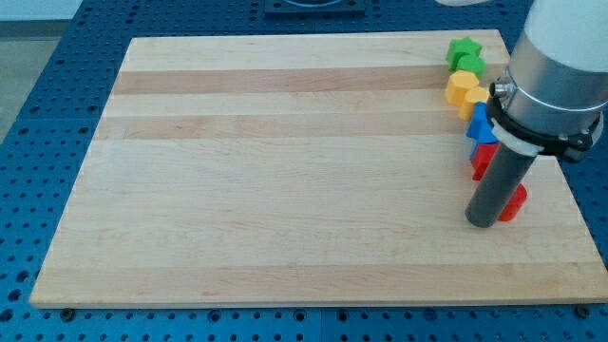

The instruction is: Move red circle below red star

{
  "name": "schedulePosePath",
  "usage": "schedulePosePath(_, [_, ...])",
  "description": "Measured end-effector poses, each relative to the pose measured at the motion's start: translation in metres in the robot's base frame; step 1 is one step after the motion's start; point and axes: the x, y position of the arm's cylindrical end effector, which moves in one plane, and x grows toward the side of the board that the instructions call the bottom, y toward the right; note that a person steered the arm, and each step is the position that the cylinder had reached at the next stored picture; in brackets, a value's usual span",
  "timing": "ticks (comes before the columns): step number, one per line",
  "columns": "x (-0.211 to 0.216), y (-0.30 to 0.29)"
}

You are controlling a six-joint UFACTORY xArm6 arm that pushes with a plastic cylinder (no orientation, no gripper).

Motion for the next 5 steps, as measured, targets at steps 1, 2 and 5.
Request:
schedulePosePath(1, [0.019,0.006])
schedulePosePath(2, [0.029,0.025])
schedulePosePath(5, [0.002,0.040])
